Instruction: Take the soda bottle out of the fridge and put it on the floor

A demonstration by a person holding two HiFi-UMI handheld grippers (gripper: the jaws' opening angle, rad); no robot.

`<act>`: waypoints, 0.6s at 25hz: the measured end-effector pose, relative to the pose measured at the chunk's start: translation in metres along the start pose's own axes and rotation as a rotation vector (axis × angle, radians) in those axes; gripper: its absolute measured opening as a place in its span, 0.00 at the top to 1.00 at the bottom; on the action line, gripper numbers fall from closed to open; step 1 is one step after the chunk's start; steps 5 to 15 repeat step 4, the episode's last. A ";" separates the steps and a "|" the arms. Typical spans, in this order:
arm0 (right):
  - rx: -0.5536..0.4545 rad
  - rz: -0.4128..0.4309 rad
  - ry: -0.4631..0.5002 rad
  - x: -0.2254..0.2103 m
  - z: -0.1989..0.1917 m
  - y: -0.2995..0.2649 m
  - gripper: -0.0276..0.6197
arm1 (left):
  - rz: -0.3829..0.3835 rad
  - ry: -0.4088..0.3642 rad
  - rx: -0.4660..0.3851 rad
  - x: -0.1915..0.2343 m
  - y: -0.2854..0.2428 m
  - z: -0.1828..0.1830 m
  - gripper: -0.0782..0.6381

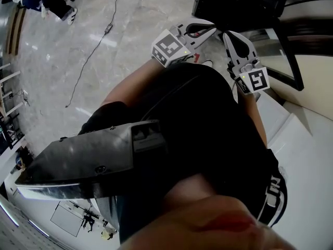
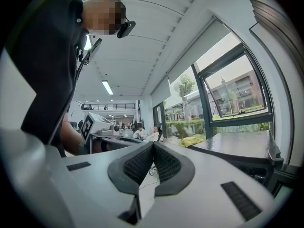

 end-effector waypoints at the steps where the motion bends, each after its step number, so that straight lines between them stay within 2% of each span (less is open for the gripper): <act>1: 0.002 0.001 -0.001 -0.007 0.000 -0.005 0.94 | 0.002 0.000 0.000 0.008 -0.004 -0.001 0.89; 4: 0.024 0.005 0.000 -0.016 0.006 -0.035 0.94 | 0.010 -0.001 -0.009 0.040 0.001 0.007 0.89; 15: 0.024 0.005 0.000 -0.016 0.006 -0.035 0.94 | 0.010 -0.001 -0.009 0.040 0.001 0.007 0.89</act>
Point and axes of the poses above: the fingertips, and each gripper's own axes: y backward along the fingers, x to its left, z out of its top, the point moved 2 cm from there along y, backward along the fingers, and after that the axes turned 9 degrees about -y, right-handed, at the moved point
